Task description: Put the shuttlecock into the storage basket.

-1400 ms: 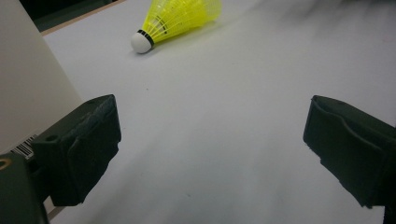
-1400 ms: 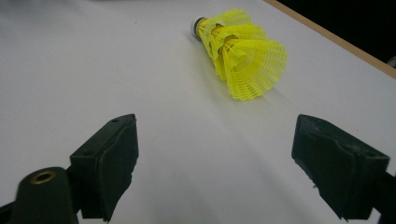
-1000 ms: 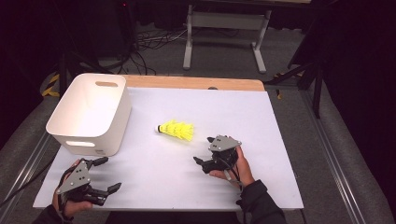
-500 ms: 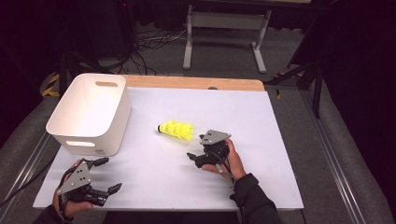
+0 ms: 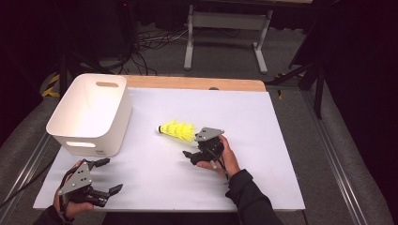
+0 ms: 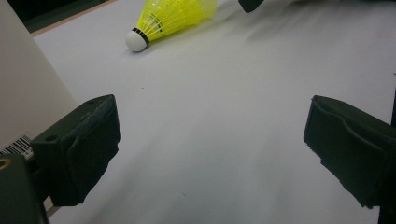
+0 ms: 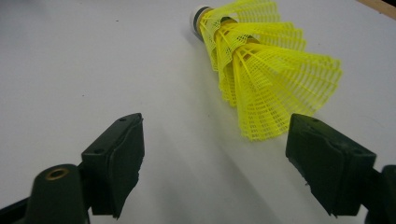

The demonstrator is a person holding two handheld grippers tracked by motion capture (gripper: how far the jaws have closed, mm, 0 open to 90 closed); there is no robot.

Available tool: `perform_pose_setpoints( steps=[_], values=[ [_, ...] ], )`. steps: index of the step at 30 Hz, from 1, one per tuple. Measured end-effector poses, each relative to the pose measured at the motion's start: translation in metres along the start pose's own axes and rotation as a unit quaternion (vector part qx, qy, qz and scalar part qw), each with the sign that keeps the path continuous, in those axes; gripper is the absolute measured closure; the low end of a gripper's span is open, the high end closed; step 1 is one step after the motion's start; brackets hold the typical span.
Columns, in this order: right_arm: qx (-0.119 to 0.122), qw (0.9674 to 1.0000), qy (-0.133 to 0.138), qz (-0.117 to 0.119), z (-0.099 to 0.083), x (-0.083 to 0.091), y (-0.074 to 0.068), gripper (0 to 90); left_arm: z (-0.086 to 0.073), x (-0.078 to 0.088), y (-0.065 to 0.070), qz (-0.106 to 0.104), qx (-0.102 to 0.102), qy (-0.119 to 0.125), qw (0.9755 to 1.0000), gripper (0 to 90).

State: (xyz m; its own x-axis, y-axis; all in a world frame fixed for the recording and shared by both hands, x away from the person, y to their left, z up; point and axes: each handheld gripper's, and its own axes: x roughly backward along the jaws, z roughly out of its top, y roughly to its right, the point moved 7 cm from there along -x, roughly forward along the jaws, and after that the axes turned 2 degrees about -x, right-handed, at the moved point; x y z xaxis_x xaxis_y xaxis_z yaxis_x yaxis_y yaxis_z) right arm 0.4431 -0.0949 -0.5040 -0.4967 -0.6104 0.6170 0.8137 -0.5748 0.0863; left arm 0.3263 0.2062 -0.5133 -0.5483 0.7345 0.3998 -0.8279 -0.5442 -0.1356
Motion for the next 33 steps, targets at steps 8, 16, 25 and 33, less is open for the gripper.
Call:
perform_pose_setpoints(
  steps=[8,16,25,33],
  values=[
    [-0.008,0.9999,-0.010,0.005,0.005,-0.015,0.001,24.4,-0.001,0.000,0.000,-0.001,0.000,-0.002,1.0000,4.7],
    [-0.016,0.9998,-0.013,0.004,0.015,-0.026,-0.001,28.8,0.000,0.000,0.000,-0.002,0.000,0.000,1.0000,4.8],
    [-0.040,0.9991,-0.012,0.010,0.020,-0.036,0.000,34.3,0.000,0.000,0.001,-0.004,0.000,0.001,1.0000,4.8],
    [-0.060,0.9981,-0.008,0.009,0.029,-0.046,0.000,42.6,0.001,0.000,0.002,-0.006,-0.001,0.001,1.0000,4.9]
  ],
)
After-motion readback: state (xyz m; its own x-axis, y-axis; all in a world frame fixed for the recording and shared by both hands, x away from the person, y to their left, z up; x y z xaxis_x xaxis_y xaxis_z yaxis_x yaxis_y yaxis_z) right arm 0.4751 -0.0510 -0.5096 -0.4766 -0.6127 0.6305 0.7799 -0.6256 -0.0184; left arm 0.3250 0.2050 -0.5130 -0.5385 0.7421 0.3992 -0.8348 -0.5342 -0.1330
